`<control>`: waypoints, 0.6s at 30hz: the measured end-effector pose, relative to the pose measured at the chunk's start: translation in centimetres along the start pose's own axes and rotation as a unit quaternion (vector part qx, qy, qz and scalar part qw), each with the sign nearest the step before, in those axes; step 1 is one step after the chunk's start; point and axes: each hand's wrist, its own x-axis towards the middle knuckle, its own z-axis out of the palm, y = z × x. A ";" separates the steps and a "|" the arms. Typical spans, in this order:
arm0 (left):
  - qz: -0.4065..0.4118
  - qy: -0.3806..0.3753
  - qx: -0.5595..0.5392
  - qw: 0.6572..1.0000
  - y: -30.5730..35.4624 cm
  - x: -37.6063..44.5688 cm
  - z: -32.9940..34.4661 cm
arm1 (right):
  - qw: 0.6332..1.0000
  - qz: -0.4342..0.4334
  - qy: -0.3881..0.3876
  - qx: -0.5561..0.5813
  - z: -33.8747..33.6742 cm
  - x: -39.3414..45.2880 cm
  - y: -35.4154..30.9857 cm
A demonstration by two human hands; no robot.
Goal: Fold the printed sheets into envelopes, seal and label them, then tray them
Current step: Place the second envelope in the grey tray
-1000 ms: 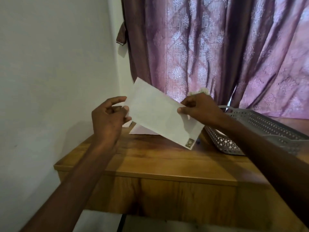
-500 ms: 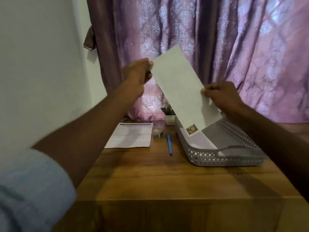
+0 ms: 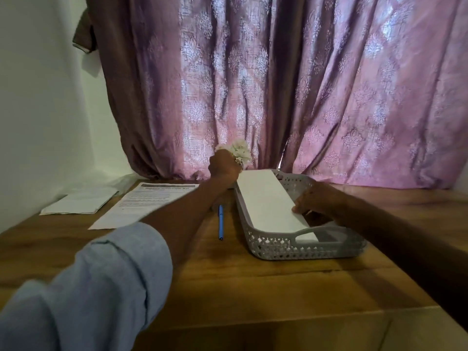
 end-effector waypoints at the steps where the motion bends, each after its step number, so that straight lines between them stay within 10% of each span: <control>1: 0.024 -0.007 0.025 0.999 -0.2 -0.2 0.5 | 1.000 0.009 -0.013 -0.016 0.2 0.4 0.2; 18: 0.087 -0.029 0.041 0.995 -3.1 -6.2 -1.7 | 0.977 0.048 -0.085 -0.190 2.4 2.2 -2.1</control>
